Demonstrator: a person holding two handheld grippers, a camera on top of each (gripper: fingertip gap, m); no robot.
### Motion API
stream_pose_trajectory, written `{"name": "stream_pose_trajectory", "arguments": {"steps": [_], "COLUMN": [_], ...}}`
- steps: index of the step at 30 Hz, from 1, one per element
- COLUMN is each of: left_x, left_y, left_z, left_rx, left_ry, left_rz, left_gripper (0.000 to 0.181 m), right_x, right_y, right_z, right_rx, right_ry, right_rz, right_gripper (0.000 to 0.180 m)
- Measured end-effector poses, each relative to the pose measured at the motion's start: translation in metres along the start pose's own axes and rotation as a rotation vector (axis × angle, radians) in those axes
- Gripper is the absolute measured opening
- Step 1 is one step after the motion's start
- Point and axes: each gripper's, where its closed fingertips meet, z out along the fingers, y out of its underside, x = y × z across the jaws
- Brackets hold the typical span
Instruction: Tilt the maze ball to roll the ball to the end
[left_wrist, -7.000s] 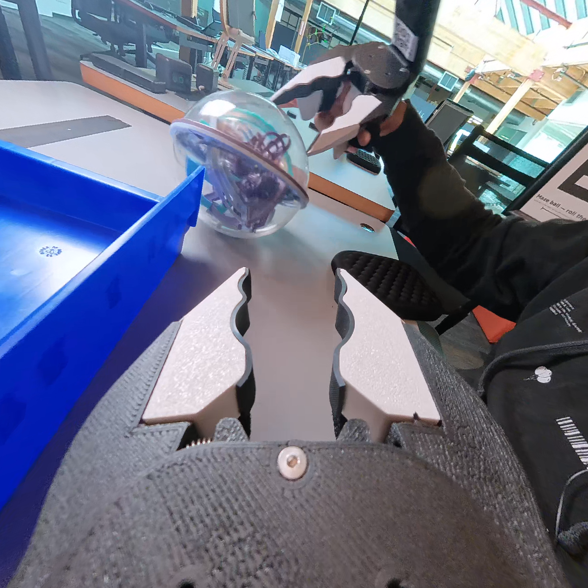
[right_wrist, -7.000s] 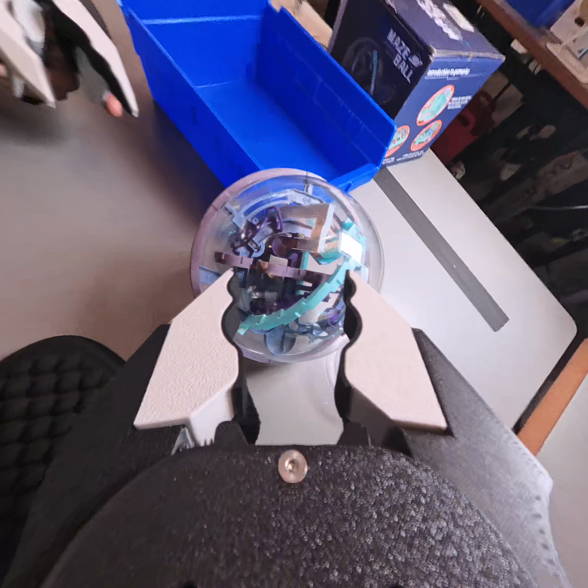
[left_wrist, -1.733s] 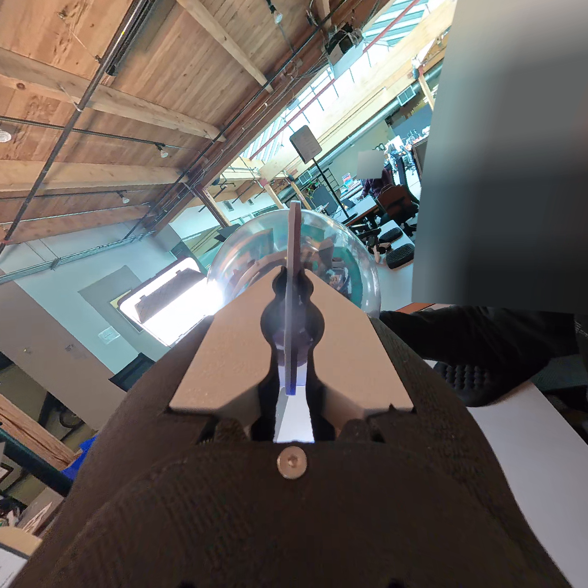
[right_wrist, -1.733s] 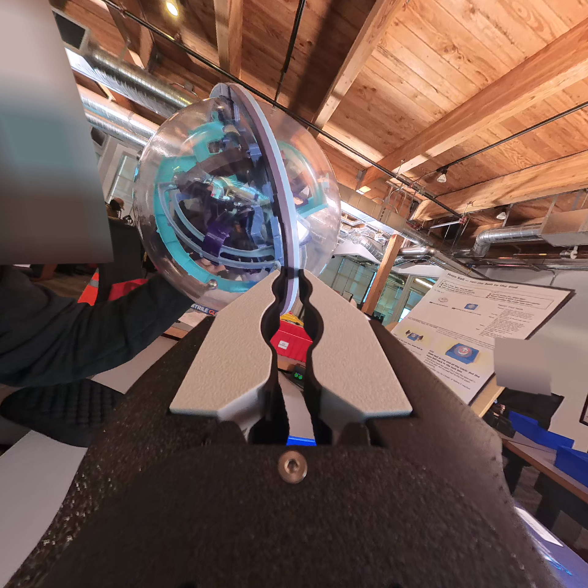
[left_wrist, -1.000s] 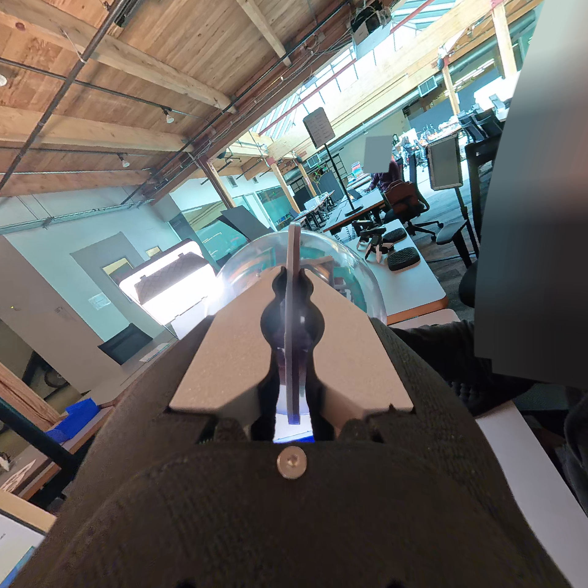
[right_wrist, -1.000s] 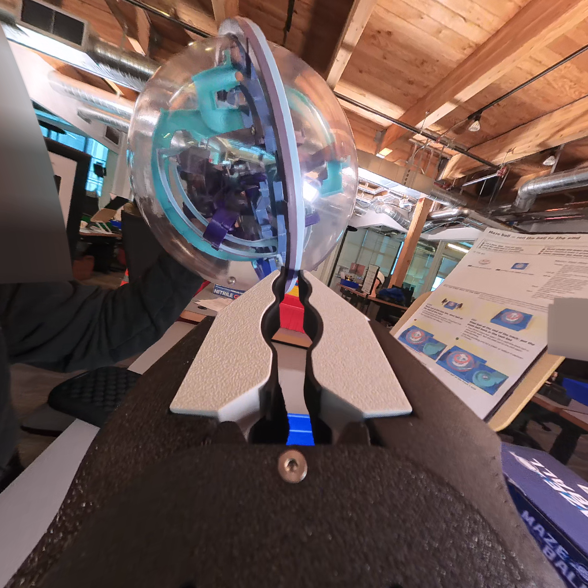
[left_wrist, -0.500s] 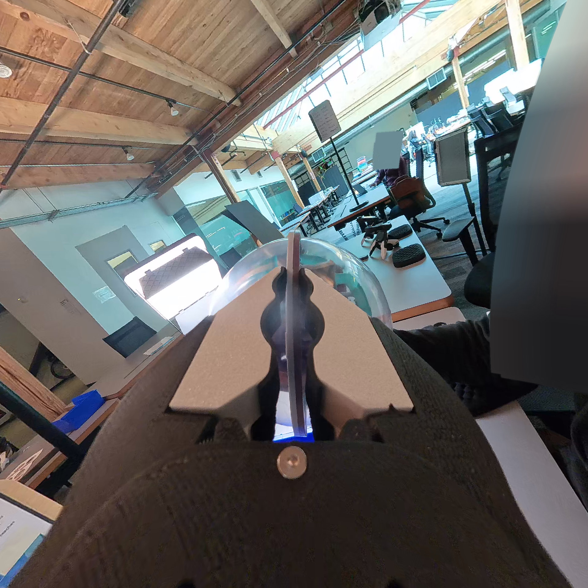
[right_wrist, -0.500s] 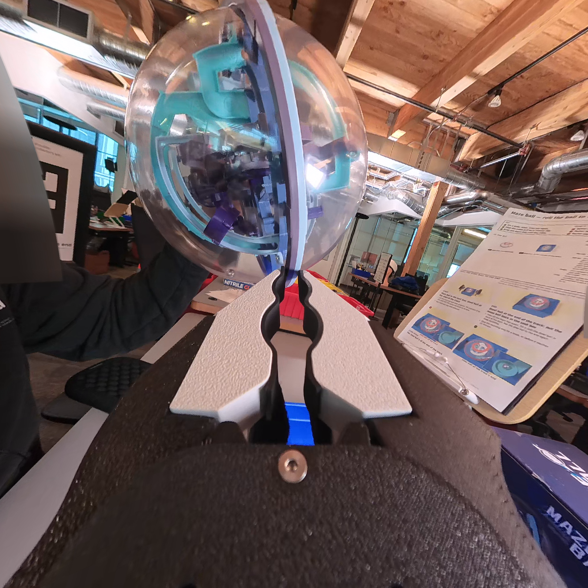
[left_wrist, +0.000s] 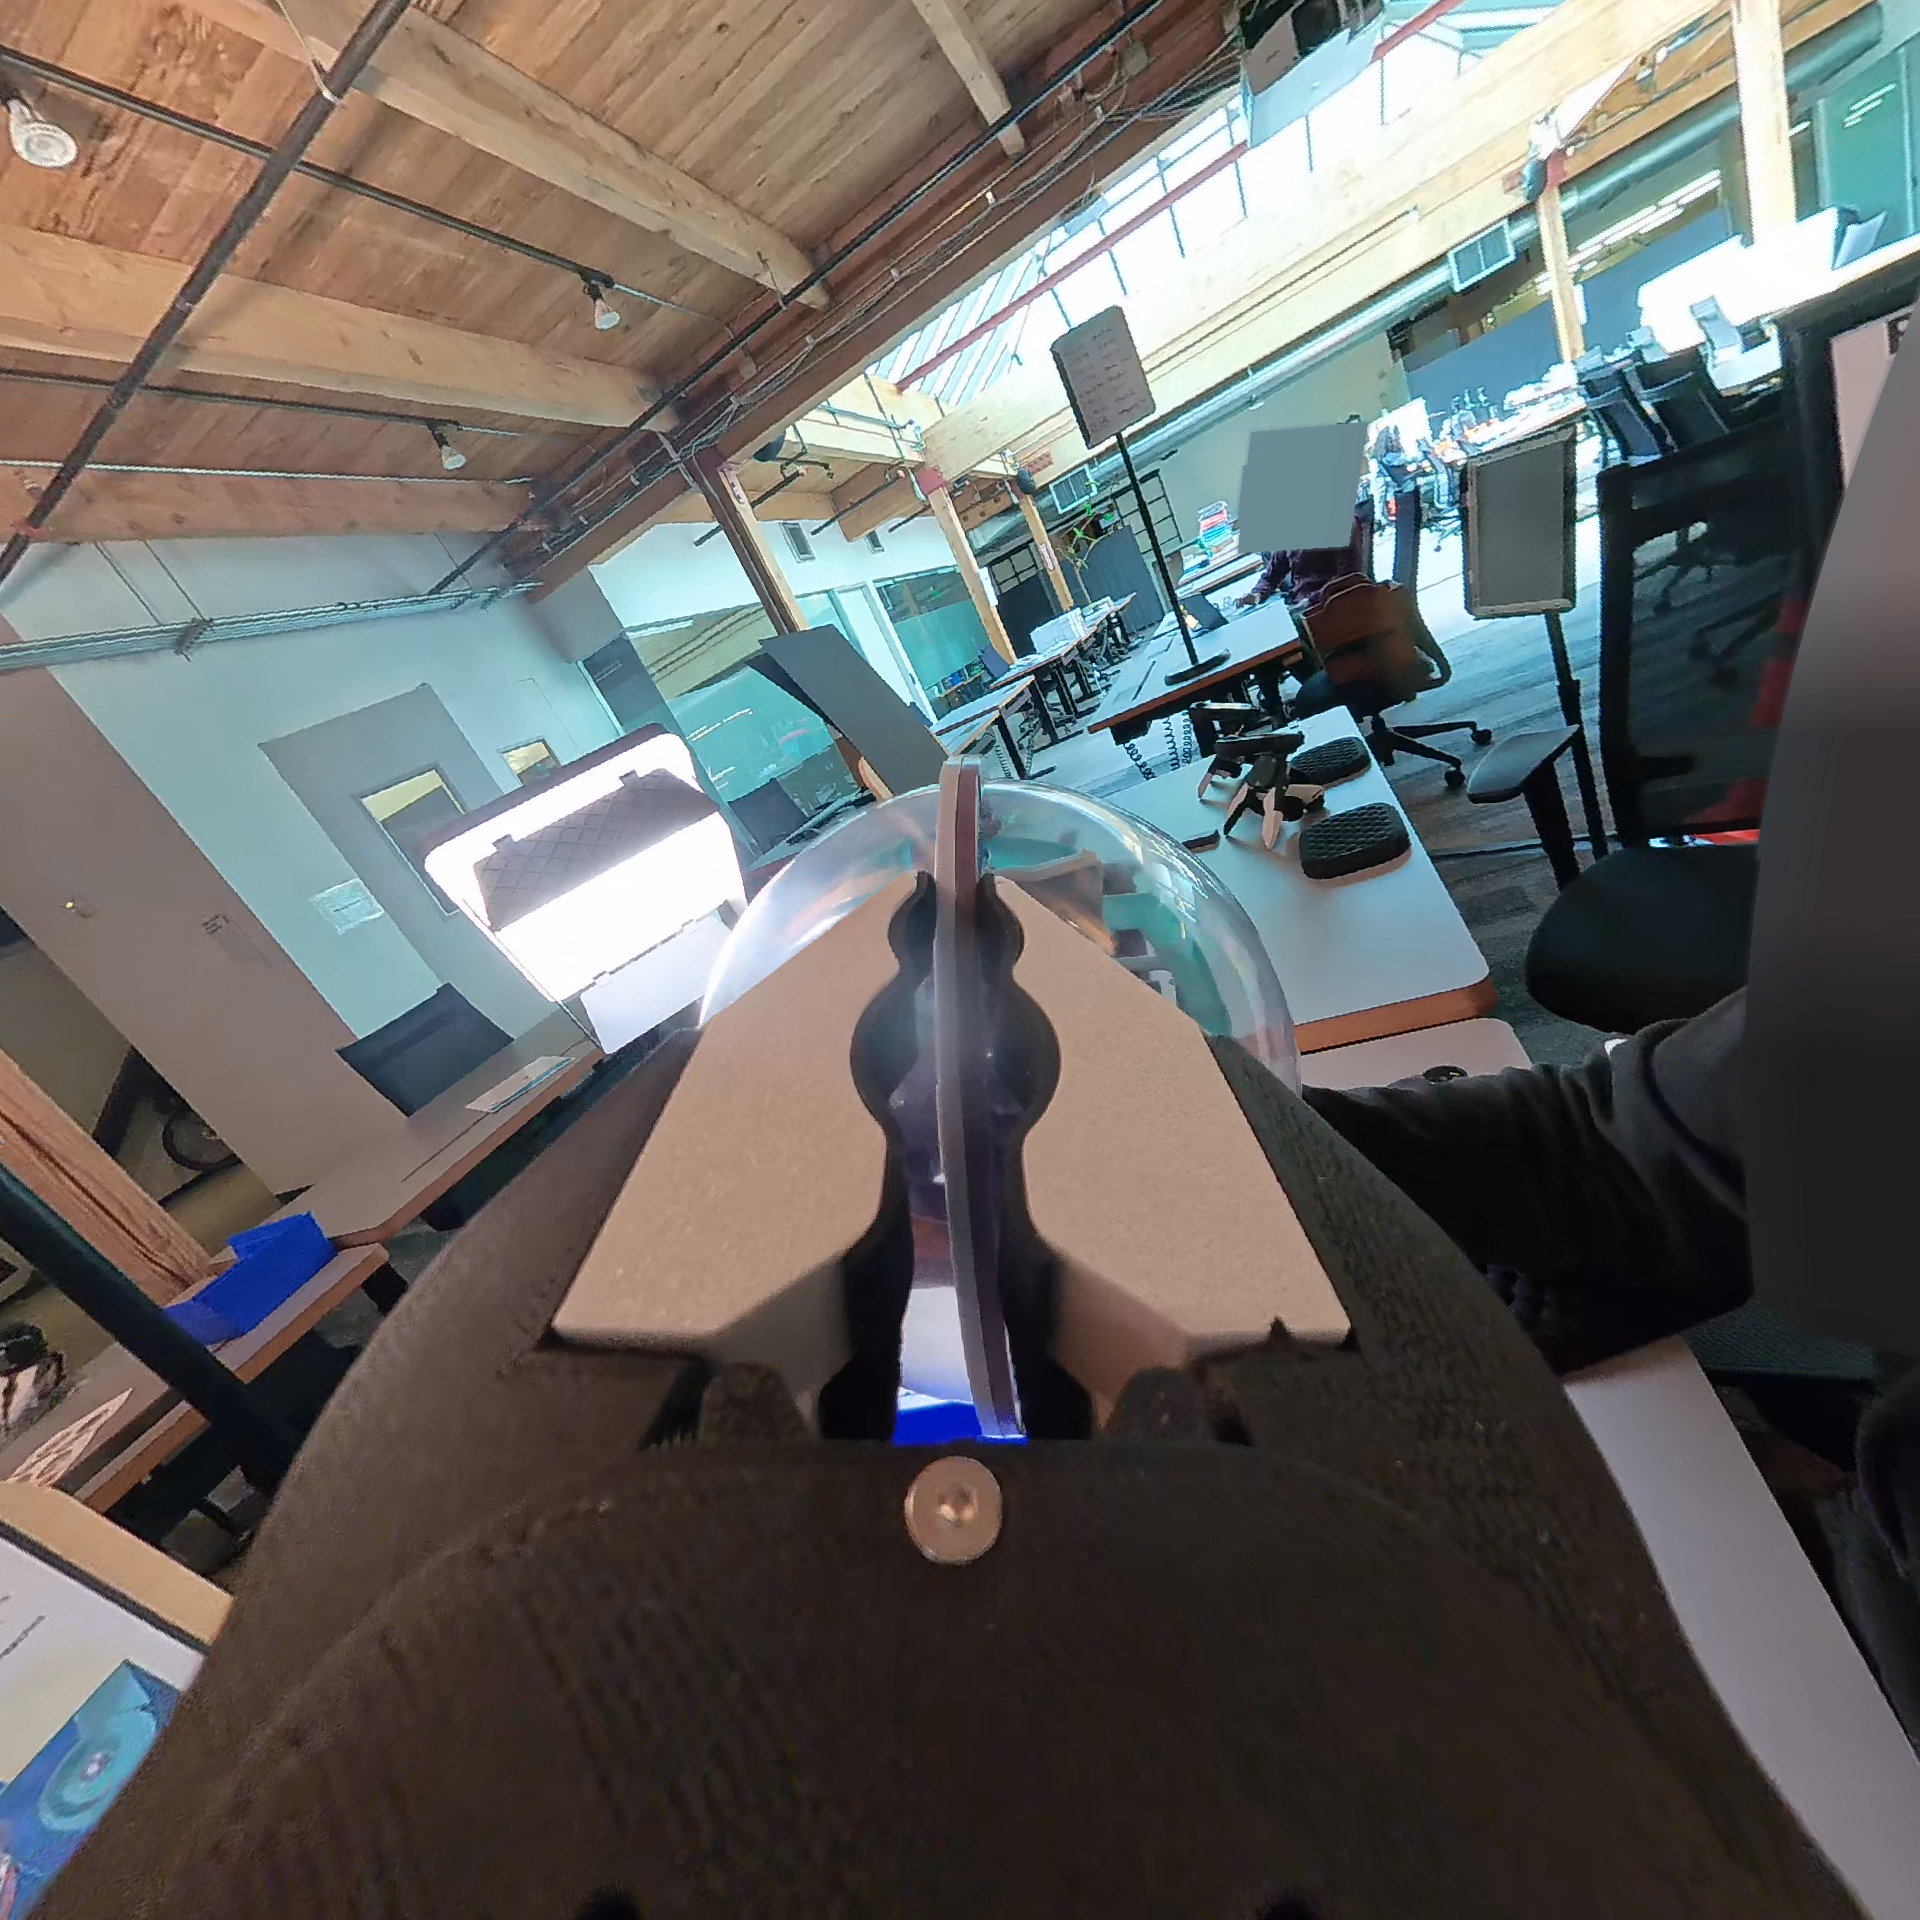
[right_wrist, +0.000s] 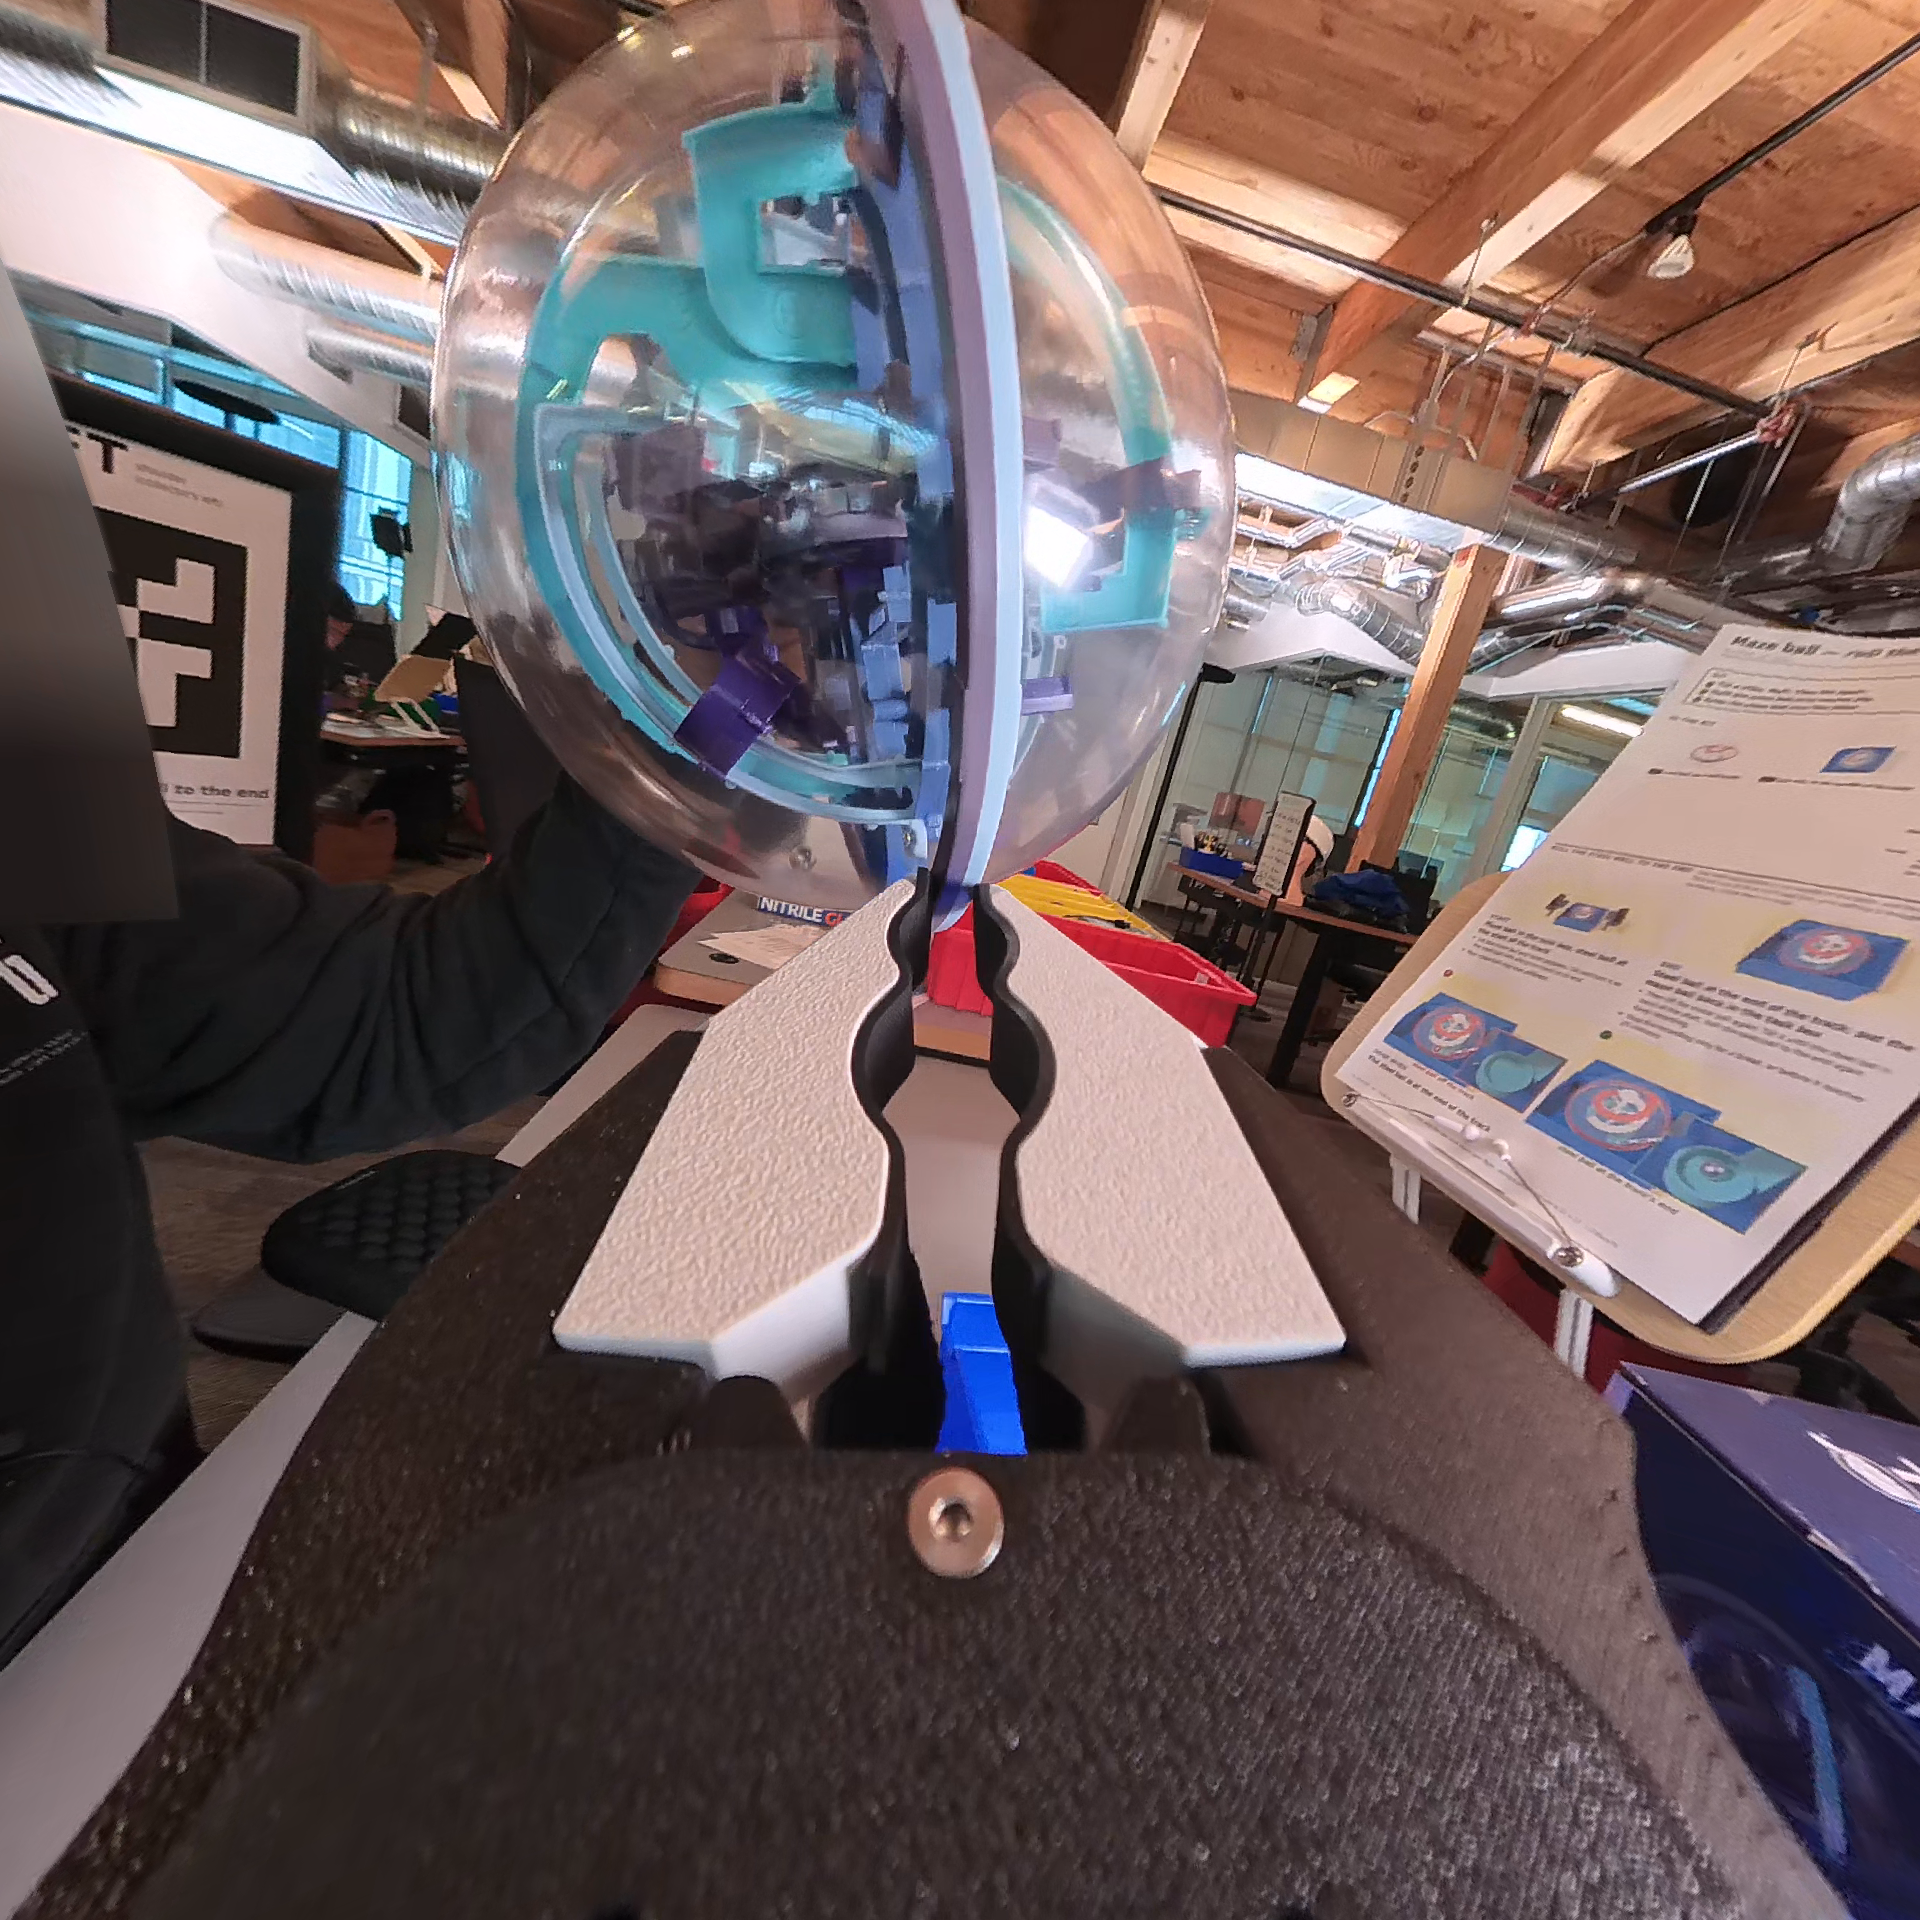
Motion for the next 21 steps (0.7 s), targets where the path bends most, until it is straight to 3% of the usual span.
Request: {"name": "stream_pose_trajectory", "arguments": {"steps": [21], "left_x": [-0.019], "left_y": [0.006], "left_z": [-0.002], "left_rx": [-0.036], "left_ry": [-0.055], "left_rz": [-0.100], "left_gripper": [0.007], "right_x": [-0.007], "right_y": [0.013], "right_z": [0.008], "right_rx": [-0.032], "right_ry": [-0.044], "right_rz": [0.049], "right_gripper": [0.005]}}
